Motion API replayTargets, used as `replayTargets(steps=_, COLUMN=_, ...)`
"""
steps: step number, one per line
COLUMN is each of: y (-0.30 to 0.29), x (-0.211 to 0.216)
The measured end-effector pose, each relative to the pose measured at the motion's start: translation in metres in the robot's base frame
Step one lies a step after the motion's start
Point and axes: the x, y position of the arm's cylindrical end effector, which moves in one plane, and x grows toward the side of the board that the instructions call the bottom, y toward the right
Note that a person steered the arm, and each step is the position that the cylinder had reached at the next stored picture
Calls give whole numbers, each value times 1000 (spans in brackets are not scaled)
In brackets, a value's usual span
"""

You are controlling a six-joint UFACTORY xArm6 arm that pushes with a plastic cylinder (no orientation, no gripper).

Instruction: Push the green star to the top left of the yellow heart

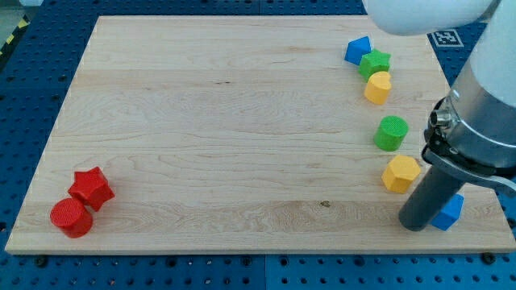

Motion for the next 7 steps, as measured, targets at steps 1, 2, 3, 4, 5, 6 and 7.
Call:
replayTargets(steps=1, y=14, x=-2)
replayTargets(steps=2, y=19, x=-5)
replayTargets(steps=3, y=19, x=-5)
replayTargets(steps=4, y=-30, x=-23)
replayTargets(steps=5, y=-95, x=-56)
replayTargets(steps=6, y=-115, x=-129)
replayTargets(steps=7, y=-116, x=-211)
